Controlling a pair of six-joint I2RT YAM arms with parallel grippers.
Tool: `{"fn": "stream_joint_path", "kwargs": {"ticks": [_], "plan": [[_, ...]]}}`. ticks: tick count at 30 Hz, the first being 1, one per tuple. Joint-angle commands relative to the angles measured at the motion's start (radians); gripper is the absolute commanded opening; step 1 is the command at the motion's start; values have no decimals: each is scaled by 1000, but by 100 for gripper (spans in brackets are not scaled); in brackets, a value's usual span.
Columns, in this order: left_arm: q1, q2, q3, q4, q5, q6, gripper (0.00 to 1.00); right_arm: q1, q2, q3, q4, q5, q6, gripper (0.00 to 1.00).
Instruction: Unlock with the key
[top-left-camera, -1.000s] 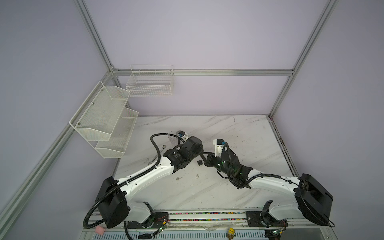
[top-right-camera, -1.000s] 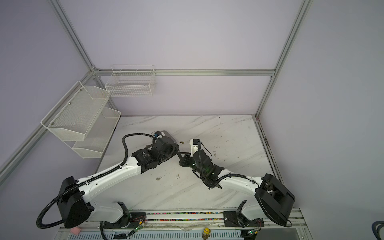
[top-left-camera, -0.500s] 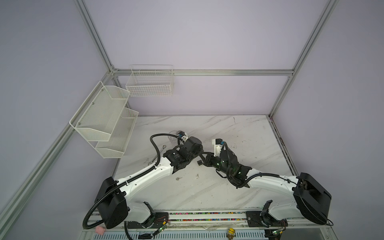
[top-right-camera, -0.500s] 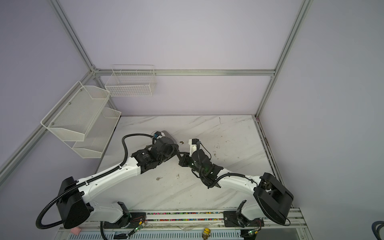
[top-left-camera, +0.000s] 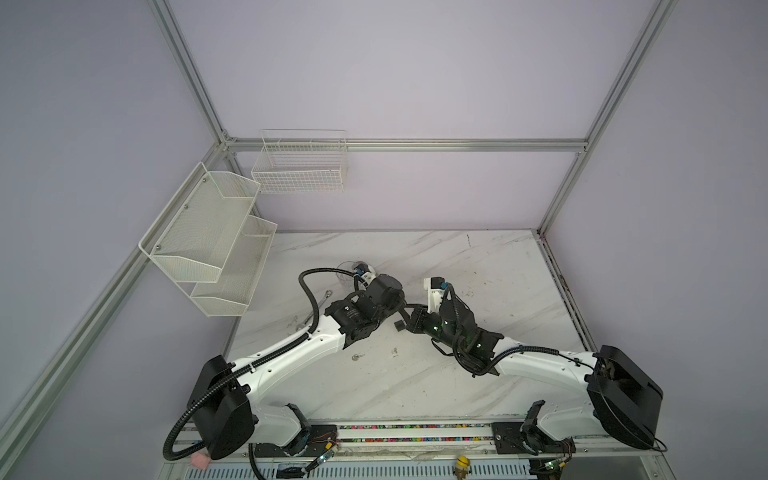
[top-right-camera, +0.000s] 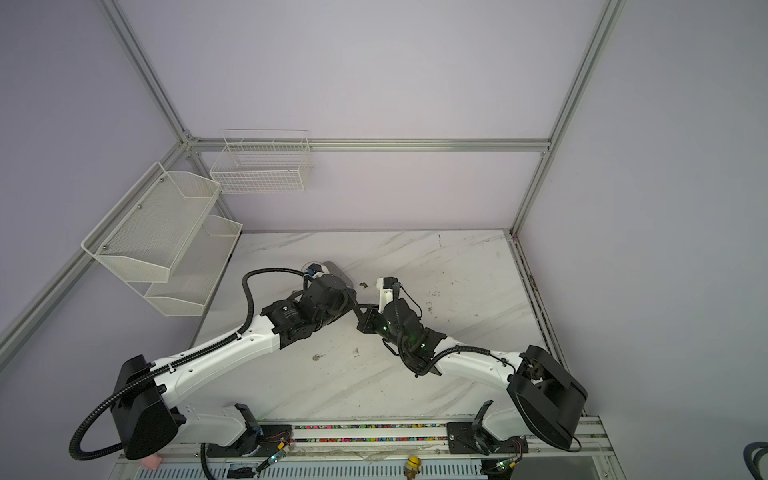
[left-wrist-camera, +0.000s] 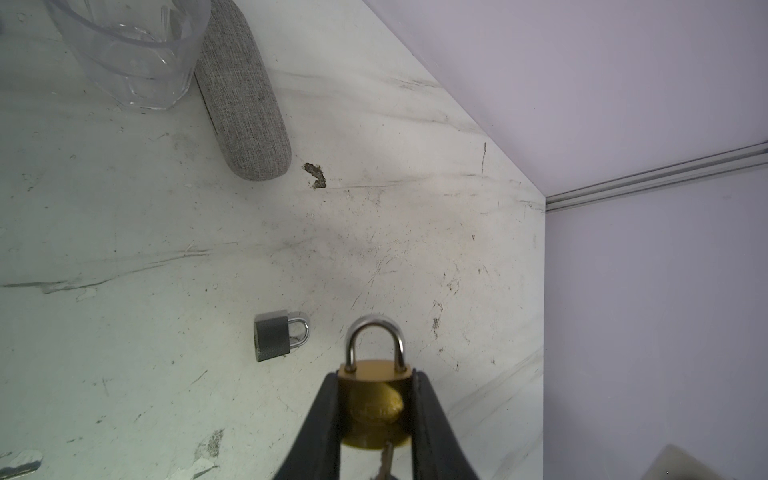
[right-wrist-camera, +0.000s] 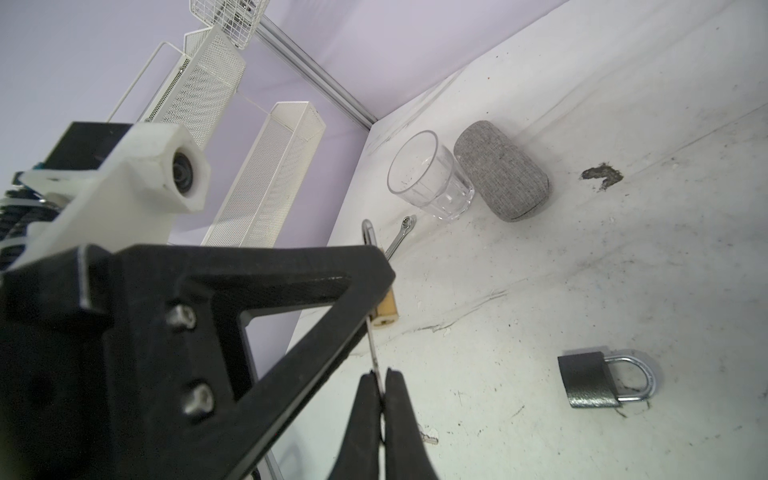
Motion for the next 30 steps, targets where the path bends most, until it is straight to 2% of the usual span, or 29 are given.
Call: {"fn": "stream_joint_path", "kwargs": {"ticks": [1, 9, 30], "plan": [[1, -45, -23, 35, -33, 10, 0, -3, -7, 19, -48, 33, -44, 0], [1, -54, -21, 34, -40, 12, 0, -3, -46, 3, -59, 45, -46, 0], [1, -49, -20, 39, -34, 7, 0, -3, -17, 38, -29, 10, -77, 0]]}}
